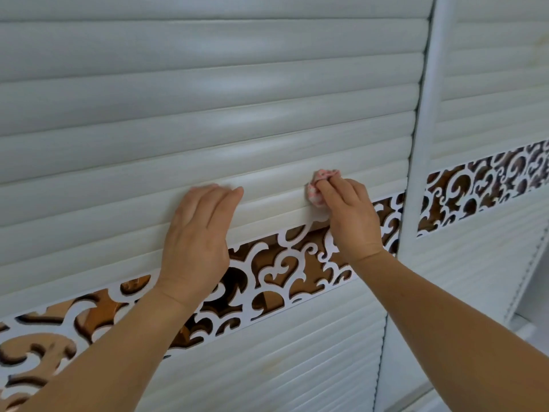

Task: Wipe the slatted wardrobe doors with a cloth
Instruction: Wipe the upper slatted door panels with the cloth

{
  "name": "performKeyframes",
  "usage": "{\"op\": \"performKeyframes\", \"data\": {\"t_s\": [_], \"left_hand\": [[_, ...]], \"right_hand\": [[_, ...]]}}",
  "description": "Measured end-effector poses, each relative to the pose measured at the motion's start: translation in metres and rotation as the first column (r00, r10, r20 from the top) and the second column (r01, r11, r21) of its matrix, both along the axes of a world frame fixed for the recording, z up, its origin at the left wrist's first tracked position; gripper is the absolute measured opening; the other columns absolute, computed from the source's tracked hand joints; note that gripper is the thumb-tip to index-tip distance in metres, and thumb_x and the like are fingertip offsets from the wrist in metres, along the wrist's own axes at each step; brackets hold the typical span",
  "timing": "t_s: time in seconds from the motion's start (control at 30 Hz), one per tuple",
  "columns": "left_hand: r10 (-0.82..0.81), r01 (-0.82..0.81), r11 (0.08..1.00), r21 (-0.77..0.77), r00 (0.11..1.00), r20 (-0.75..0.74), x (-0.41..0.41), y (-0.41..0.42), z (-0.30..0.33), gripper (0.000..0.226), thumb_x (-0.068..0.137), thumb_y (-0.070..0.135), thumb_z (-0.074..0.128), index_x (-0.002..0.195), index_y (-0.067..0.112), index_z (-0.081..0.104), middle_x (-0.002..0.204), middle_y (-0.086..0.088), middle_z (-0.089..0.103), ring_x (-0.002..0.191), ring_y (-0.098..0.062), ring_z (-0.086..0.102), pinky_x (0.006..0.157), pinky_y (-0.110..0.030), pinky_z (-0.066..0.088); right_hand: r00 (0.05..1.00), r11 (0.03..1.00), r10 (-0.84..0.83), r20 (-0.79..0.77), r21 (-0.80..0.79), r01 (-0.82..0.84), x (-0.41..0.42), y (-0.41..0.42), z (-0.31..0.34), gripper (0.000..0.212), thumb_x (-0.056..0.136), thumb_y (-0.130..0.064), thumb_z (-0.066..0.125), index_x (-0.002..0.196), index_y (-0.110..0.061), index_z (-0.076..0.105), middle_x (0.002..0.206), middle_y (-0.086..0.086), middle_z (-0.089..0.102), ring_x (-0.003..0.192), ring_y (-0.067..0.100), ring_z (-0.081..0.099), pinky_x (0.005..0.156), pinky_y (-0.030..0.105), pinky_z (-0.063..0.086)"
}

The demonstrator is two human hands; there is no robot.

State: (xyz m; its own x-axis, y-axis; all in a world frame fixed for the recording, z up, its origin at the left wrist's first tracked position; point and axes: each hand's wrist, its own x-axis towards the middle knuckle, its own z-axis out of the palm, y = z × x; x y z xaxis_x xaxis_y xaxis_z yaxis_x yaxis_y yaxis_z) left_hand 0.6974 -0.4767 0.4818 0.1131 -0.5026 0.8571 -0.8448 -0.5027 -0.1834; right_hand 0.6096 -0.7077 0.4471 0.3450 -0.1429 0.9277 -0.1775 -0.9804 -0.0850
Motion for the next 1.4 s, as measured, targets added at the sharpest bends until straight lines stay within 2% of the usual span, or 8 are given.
{"op": "performKeyframes", "data": {"t_s": [0.23,0.47,0.6,0.7,0.83,1.03,1.23,1.4], "left_hand": [[0.014,-0.013,1.000,0.025,1.000,-0.020,-0.012,-0.039,-0.008,0.058,0.074,-0.002,0.023,0.128,0.007,0.043,0.120,-0.016,0.056,0.117,-0.028,0.039,0.107,-0.044,0.028],[0.063,-0.063,0.998,-0.011,0.998,0.007,-0.019,-0.065,-0.012,0.058,0.073,-0.006,0.029,0.126,0.004,0.049,0.119,-0.015,0.056,0.115,-0.030,0.041,0.112,-0.044,0.022],[0.072,-0.071,0.996,-0.062,0.997,0.013,-0.022,-0.077,-0.011,0.056,0.072,-0.009,0.034,0.123,0.002,0.053,0.115,-0.016,0.057,0.112,-0.031,0.043,0.110,-0.041,0.025],[0.058,-0.058,0.996,-0.072,0.998,-0.001,-0.027,-0.093,-0.007,0.054,0.074,-0.005,0.031,0.124,0.003,0.053,0.115,-0.015,0.057,0.111,-0.030,0.042,0.106,-0.037,0.025],[0.020,-0.021,0.997,-0.079,1.000,-0.007,-0.033,-0.112,-0.003,0.055,0.074,-0.004,0.031,0.124,0.005,0.051,0.115,-0.014,0.057,0.111,-0.029,0.041,0.103,-0.036,0.026],[0.016,-0.017,0.996,-0.083,1.000,-0.004,-0.033,-0.117,-0.002,0.054,0.075,-0.003,0.030,0.124,0.006,0.050,0.115,-0.014,0.057,0.110,-0.028,0.041,0.103,-0.034,0.026],[0.068,-0.067,0.996,-0.058,0.998,0.010,-0.030,-0.098,-0.006,0.057,0.071,-0.005,0.030,0.122,0.007,0.053,0.114,-0.012,0.059,0.106,-0.027,0.042,0.095,-0.035,0.029],[0.122,-0.122,0.991,-0.047,0.993,-0.005,-0.025,-0.073,-0.020,0.062,0.066,-0.011,0.033,0.121,0.006,0.056,0.113,-0.012,0.060,0.104,-0.026,0.043,0.093,-0.035,0.031]], "right_hand": [[0.998,0.967,-0.051,-0.038,0.247,0.059,-0.021,-0.055,-0.001,0.065,0.071,0.020,0.060,0.130,-0.005,0.054,0.129,0.015,0.055,0.111,0.039,0.049,0.080,0.047,0.051],[0.989,0.950,-0.141,-0.039,0.275,0.146,-0.035,-0.105,0.009,0.032,0.099,-0.006,0.038,0.124,-0.004,0.057,0.128,0.016,0.053,0.110,0.016,0.044,0.085,0.006,0.031],[0.978,0.888,-0.206,0.044,0.428,0.168,-0.027,-0.113,0.005,0.028,0.099,-0.016,0.039,0.112,-0.017,0.064,0.109,0.006,0.061,0.101,0.019,0.056,0.082,0.010,0.037],[0.989,0.856,-0.116,0.093,0.515,0.052,-0.022,-0.090,0.006,0.026,0.097,-0.024,0.047,0.087,-0.015,0.068,0.087,0.000,0.064,0.081,0.016,0.061,0.083,0.030,0.050],[0.989,0.835,0.086,0.124,0.532,-0.139,-0.030,-0.067,0.013,0.021,0.096,-0.011,0.052,0.107,-0.017,0.068,0.093,-0.002,0.054,0.083,0.010,0.055,0.079,0.012,0.044],[0.949,0.761,-0.069,0.308,0.631,-0.150,-0.031,-0.116,0.067,0.021,0.096,-0.023,0.046,0.092,-0.016,0.066,0.092,0.012,0.064,0.086,0.026,0.062,0.073,0.028,0.046],[0.946,0.938,0.076,0.314,0.300,-0.175,-0.001,-0.080,0.079,0.036,0.089,-0.006,0.048,0.120,-0.014,0.064,0.115,0.000,0.055,0.103,0.010,0.039,0.092,0.005,0.025],[0.970,0.969,0.189,0.156,0.127,-0.209,0.013,-0.027,0.005,0.033,0.090,-0.031,0.057,0.118,-0.017,0.067,0.114,0.005,0.063,0.103,0.015,0.043,0.074,0.030,0.045]]}}
